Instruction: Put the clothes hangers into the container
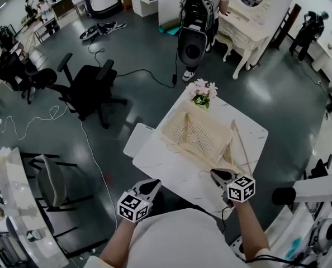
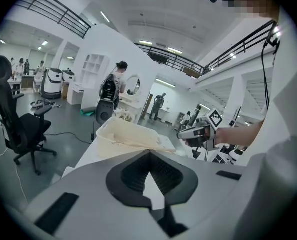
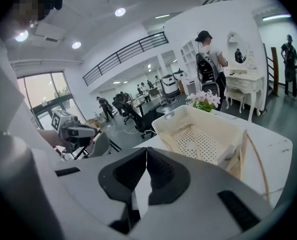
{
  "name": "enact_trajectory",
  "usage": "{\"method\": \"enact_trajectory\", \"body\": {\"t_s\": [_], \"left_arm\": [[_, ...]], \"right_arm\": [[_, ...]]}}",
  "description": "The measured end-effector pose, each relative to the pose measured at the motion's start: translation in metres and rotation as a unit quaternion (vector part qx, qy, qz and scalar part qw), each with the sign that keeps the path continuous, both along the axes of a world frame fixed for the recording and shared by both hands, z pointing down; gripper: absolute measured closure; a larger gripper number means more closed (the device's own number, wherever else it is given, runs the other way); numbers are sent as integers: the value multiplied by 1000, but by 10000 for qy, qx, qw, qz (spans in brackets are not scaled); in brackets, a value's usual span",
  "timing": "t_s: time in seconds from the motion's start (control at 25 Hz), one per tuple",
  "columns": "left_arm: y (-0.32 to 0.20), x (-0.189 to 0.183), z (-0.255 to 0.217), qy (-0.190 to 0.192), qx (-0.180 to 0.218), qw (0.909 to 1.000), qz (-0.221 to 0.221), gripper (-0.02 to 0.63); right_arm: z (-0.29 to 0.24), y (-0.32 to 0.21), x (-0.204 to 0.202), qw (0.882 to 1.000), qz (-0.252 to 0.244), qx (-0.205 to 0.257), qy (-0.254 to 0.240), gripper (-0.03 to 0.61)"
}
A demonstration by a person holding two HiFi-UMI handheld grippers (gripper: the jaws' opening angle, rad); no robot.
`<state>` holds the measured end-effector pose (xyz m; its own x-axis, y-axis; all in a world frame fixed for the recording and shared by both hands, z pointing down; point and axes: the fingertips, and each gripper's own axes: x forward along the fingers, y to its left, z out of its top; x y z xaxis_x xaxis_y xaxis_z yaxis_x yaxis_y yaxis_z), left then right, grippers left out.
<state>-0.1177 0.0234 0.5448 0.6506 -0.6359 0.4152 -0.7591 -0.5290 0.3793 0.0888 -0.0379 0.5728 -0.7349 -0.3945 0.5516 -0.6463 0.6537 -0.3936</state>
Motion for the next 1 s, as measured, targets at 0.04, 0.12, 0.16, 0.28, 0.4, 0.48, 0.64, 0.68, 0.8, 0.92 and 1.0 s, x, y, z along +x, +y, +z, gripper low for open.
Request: {"method": "enact_trajectory", "body": {"t_s": [0.04,0.12,0.16,0.28,0.4,0.48,0.64,0.68,0.8,0.92,1.0], "left_arm": [[0,2,-2,65,10,10000,37,606],[0,5,-4,141,31,9998,112,606],[0,6,-5,151,43,9998,151,606],[1,12,-10,182,101,9994,277,606],[1,19,-13,156,181,9989,392,606],[1,22,-14,117,228,9987,430,606],[1,25,-15,149,260,9985,447,606],[1,26,-15,153,256,9985,449,606],[3,28,-14,143,238,9986,459,606],[6,31,-12,125,206,9986,480,606],[8,33,-9,107,178,9986,496,606]], "right_arm": [[-2,5,1,9999,72,2,-118,558],[-3,14,1,9996,156,0,-246,558],[-3,18,0,9996,167,10,-243,558],[0,28,-1,9997,162,52,-156,558],[0,32,0,9995,240,64,-193,558],[-1,34,0,9992,305,52,-259,558],[1,39,-3,9990,309,31,-317,558],[1,41,-3,9991,301,23,-314,557],[2,46,-1,9990,309,0,-312,557],[2,50,3,9990,312,4,-307,557],[4,55,8,9992,293,-6,-255,557]]}}
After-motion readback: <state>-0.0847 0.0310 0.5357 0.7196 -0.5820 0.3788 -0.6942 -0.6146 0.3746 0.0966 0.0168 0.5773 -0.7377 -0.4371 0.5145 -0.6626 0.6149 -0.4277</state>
